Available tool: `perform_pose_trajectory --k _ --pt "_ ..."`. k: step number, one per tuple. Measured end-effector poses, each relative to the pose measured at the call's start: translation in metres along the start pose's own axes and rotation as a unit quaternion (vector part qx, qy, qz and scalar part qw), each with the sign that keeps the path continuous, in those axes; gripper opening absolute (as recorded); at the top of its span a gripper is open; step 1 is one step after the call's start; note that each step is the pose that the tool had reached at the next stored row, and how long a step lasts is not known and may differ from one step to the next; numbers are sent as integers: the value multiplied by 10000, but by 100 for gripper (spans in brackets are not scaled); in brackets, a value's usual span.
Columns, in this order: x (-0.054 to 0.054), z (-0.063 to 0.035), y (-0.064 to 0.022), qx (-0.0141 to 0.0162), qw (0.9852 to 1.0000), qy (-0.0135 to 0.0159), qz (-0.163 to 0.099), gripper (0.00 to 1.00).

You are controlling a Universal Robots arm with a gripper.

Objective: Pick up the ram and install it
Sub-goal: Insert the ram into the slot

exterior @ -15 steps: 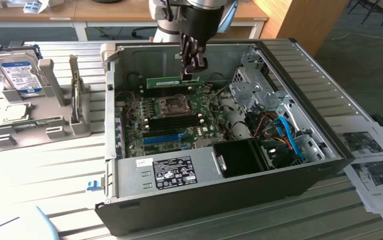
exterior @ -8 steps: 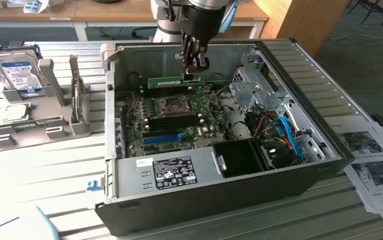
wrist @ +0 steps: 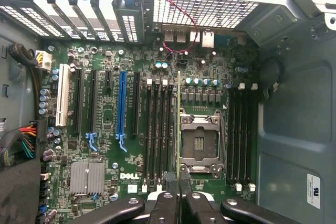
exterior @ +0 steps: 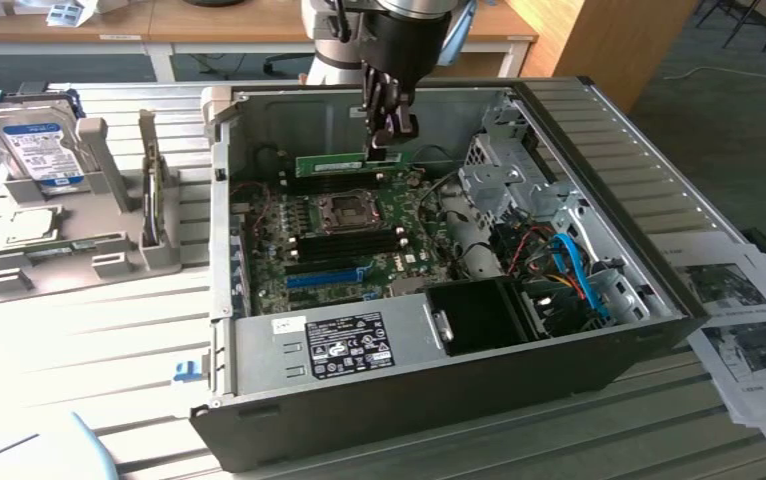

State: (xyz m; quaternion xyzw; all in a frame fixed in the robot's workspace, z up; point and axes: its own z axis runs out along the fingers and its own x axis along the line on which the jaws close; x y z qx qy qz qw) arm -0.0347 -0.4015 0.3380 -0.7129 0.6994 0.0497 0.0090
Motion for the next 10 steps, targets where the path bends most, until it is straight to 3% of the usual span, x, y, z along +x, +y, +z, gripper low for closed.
perform_pose_trajectory --k 10 --pt "2 16 -1 4 10000 -1 -1 11"
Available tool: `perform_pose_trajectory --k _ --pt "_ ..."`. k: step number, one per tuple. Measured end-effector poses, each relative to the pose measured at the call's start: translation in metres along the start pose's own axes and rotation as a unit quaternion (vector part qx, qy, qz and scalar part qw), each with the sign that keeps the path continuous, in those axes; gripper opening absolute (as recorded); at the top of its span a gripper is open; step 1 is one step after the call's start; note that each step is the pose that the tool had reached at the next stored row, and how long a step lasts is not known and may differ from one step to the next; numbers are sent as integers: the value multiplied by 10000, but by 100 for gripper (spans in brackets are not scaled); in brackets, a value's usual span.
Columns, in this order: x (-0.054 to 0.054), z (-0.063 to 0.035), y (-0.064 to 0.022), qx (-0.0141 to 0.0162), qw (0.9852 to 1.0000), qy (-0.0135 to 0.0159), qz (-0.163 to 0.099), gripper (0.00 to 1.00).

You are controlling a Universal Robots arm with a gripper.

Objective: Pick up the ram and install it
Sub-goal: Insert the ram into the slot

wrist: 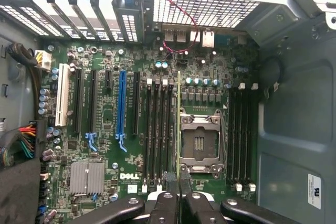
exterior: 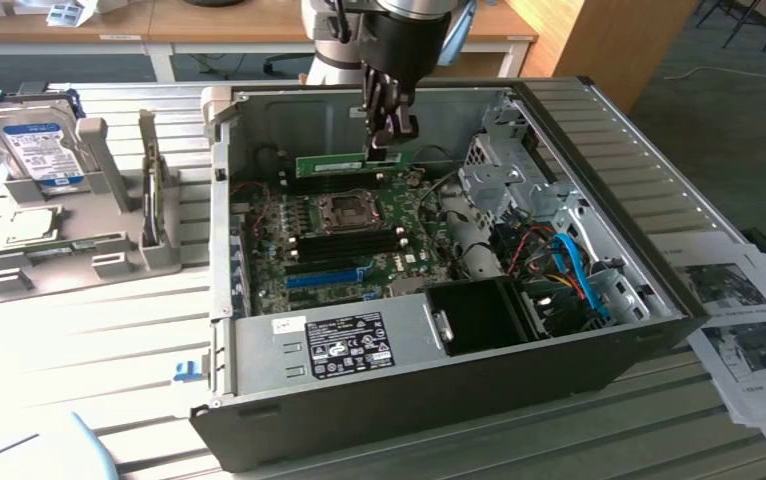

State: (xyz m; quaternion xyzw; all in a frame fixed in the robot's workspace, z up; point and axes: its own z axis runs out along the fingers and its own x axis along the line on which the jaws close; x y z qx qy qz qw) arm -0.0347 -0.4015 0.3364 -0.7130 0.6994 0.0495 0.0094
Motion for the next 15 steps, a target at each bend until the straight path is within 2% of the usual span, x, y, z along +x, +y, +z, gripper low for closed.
perform_pose_trajectory --k 5,15 --pt "5 58 -3 20 10000 1 -2 11" --pt "13 157 -9 39 10000 2 -2 11"
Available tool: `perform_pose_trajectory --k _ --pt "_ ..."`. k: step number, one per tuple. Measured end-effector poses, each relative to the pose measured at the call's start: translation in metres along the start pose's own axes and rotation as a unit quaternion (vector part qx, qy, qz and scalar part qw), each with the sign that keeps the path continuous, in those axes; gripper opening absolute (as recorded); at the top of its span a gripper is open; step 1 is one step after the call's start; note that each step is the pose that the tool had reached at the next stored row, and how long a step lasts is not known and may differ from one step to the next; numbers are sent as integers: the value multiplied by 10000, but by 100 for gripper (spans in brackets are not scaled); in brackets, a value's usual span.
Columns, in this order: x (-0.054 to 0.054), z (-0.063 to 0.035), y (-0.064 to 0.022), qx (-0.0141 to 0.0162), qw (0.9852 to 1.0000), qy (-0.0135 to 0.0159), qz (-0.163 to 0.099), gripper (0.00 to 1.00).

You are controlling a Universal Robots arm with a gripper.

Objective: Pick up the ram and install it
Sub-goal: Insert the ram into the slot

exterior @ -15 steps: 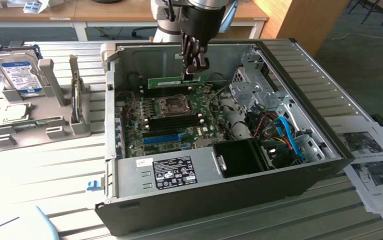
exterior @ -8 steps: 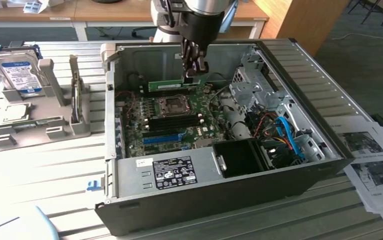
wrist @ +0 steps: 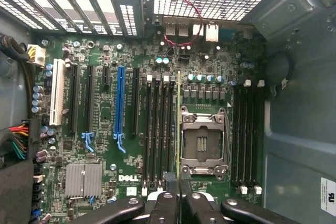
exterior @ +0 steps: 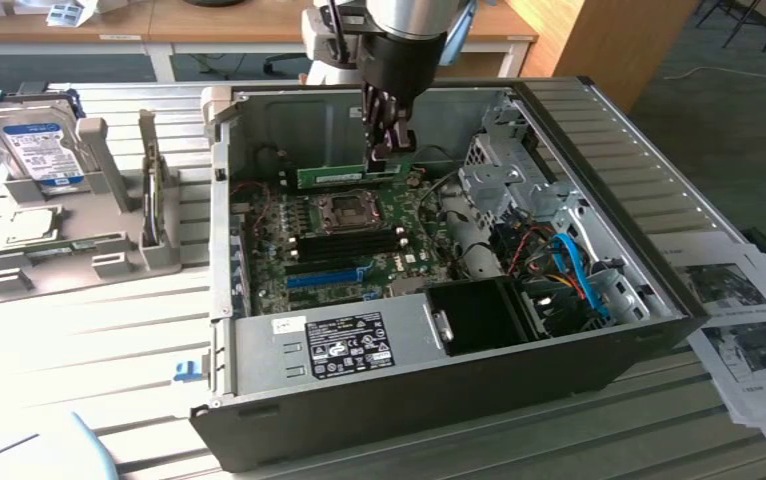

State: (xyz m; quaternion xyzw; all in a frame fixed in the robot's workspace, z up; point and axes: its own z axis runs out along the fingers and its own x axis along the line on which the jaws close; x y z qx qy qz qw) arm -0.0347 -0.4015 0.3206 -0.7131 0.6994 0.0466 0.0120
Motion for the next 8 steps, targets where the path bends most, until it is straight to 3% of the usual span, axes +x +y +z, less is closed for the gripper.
perform_pose_trajectory --k 5,8 --pt "0 0 0 0 10000 0 0 11" --pt "1 0 -14 -24 10000 -2 2 11"
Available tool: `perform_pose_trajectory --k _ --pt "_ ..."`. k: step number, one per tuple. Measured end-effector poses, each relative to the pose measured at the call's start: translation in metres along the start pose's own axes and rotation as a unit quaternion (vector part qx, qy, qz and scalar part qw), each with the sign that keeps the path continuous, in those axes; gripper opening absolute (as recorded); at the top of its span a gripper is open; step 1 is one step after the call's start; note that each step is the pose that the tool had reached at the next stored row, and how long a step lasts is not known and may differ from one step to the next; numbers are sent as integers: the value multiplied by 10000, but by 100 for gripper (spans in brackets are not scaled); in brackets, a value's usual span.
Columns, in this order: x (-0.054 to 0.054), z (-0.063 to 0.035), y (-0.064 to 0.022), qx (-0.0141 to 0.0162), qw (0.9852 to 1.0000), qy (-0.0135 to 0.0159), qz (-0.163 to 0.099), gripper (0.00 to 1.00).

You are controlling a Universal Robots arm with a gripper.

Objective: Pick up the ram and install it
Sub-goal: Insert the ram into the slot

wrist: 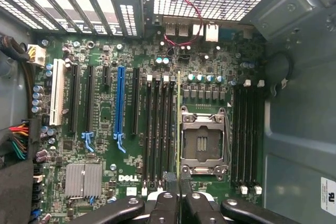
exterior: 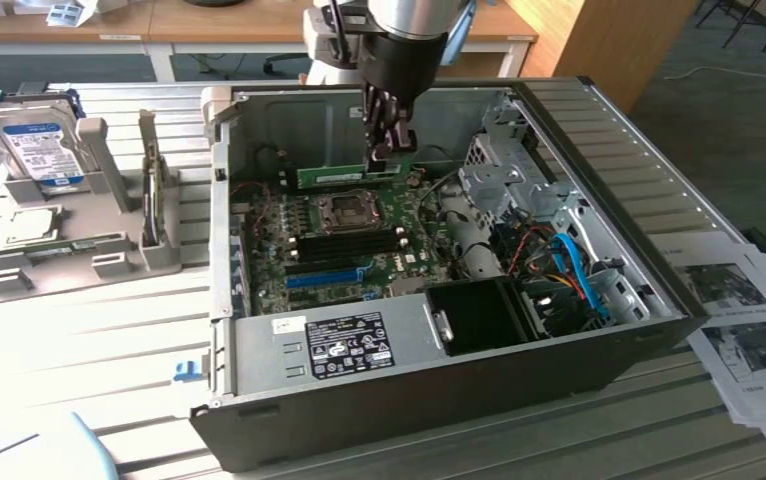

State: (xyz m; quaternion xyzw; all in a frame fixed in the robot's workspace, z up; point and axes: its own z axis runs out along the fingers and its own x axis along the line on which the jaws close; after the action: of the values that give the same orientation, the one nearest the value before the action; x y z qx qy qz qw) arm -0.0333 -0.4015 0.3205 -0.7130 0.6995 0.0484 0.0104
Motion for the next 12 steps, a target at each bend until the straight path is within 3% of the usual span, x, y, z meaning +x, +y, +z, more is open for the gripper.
perform_pose_trajectory --k 6,12 --pt "1 -3 -39 -60 10000 0 5 11" --pt "1 -2 -43 -64 10000 2 5 11"
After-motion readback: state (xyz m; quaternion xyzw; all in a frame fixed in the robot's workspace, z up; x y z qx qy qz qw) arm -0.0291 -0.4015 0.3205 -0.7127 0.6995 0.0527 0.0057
